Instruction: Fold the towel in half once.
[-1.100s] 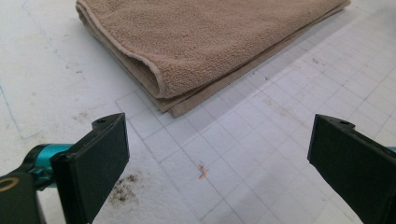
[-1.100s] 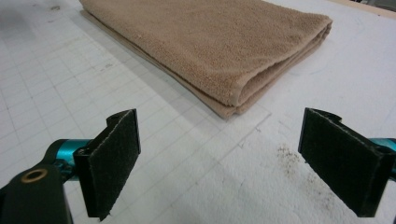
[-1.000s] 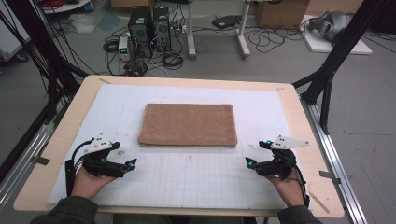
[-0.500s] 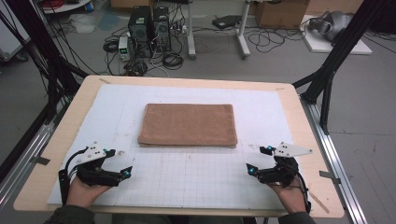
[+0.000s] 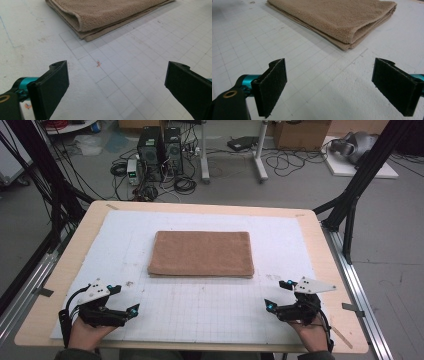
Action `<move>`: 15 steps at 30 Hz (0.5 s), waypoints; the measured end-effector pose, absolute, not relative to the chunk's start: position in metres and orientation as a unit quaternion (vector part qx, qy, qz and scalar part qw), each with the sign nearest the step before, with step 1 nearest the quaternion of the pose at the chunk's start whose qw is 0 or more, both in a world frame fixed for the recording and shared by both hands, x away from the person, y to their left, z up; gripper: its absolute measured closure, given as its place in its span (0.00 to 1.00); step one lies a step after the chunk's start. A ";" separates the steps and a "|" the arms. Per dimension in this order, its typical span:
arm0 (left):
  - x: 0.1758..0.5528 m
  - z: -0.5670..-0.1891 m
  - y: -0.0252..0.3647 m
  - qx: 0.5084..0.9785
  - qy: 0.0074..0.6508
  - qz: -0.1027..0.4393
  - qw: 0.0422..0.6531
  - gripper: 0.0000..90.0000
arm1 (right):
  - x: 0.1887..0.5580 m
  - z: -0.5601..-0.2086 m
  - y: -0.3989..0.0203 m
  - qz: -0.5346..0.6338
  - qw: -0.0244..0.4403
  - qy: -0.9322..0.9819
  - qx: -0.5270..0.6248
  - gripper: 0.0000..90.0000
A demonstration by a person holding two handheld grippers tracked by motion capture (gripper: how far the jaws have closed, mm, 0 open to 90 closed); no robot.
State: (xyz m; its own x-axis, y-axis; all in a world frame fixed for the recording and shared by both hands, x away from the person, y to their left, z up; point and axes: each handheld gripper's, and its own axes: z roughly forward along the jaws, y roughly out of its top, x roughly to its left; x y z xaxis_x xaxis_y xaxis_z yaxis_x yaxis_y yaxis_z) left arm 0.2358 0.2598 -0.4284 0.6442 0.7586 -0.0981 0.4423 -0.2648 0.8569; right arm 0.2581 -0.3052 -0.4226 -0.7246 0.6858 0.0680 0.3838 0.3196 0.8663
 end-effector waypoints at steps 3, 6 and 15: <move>0.236 -0.431 0.262 0.774 0.387 0.174 0.470 0.07 | 0.258 -0.425 -0.306 0.475 0.158 0.797 0.337 0.13; 0.236 -0.435 0.262 0.772 0.389 0.175 0.472 0.07 | 0.257 -0.425 -0.306 0.477 0.158 0.796 0.338 0.13; 0.235 -0.435 0.265 0.765 0.391 0.180 0.479 0.07 | 0.259 -0.428 -0.303 0.472 0.159 0.800 0.334 0.13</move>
